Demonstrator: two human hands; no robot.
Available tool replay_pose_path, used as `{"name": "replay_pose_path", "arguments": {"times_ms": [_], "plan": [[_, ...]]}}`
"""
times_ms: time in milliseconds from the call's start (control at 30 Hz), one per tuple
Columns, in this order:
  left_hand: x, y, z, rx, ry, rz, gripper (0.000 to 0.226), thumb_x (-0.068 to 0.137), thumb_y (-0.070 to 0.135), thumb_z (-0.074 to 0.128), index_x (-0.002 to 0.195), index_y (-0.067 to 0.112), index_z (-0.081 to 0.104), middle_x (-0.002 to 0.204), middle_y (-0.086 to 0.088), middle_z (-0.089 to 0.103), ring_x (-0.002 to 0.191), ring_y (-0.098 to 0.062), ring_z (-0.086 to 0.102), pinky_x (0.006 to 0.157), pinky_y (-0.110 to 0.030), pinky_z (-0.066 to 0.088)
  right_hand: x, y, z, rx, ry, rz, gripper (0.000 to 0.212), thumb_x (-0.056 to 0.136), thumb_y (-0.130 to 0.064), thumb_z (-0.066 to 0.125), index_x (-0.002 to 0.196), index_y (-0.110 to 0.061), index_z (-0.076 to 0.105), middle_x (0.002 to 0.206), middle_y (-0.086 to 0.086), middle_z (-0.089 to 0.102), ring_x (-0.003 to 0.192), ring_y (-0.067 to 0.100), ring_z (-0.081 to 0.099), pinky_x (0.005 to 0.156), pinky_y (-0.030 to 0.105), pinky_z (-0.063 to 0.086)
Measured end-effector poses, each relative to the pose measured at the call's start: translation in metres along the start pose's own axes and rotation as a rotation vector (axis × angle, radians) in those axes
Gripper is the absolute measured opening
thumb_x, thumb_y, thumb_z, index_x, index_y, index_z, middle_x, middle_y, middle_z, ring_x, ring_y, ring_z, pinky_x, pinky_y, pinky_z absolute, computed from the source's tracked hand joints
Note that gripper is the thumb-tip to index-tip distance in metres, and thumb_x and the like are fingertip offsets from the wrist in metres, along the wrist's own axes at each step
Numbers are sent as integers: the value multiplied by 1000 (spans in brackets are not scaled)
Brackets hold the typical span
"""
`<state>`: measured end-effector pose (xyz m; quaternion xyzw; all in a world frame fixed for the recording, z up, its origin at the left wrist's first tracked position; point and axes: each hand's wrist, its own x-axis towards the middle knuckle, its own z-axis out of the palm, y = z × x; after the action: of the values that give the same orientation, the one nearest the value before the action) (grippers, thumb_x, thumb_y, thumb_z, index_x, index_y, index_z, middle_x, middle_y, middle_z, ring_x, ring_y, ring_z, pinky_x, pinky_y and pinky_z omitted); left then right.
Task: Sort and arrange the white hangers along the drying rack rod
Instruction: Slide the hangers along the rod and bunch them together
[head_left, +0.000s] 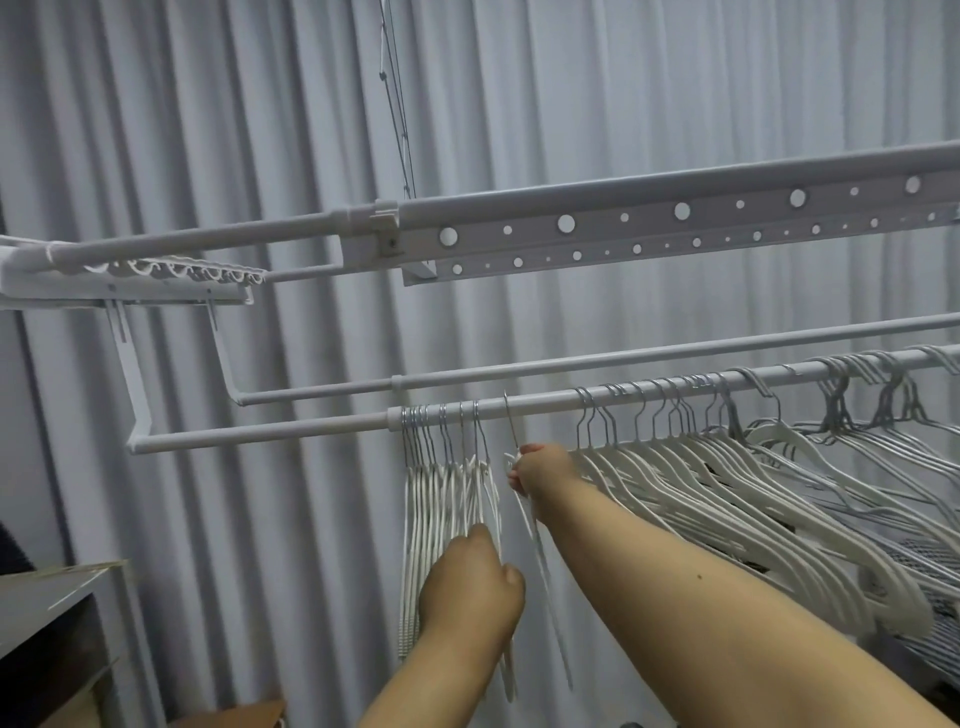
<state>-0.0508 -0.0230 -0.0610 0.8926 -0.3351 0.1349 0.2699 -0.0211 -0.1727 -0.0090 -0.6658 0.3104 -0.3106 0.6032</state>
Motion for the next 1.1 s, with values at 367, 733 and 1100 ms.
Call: {"name": "replay_pose_path", "arguments": {"times_ms": [367, 733, 1100], "plan": [[-1, -1, -8, -9, 58, -48, 22, 92, 25, 41, 104, 14, 54, 109, -5, 58, 98, -28, 59, 75, -32, 47, -36, 2, -20, -462, 377, -230, 29, 88, -13, 49, 116, -11, 55, 122, 9, 55, 113, 28, 50, 89, 35, 42], [-8, 27, -18, -90, 167, -35, 31, 92, 29, 43, 120, 22, 55, 124, 2, 54, 100, -24, 59, 72, -28, 39, -35, 24, -55, -800, 307, -78, 44, 90, -13, 48, 133, -6, 45, 139, 11, 46, 128, 29, 43, 100, 39, 39], [-9, 48, -18, -304, 154, 55, 28, 95, 19, 44, 118, 18, 59, 118, 3, 61, 95, -13, 54, 78, -24, 39, -47, 20, -52, -616, 40, -339, 56, 87, 7, 38, 130, -23, 57, 137, 4, 53, 124, 23, 51, 98, 32, 46]]}}
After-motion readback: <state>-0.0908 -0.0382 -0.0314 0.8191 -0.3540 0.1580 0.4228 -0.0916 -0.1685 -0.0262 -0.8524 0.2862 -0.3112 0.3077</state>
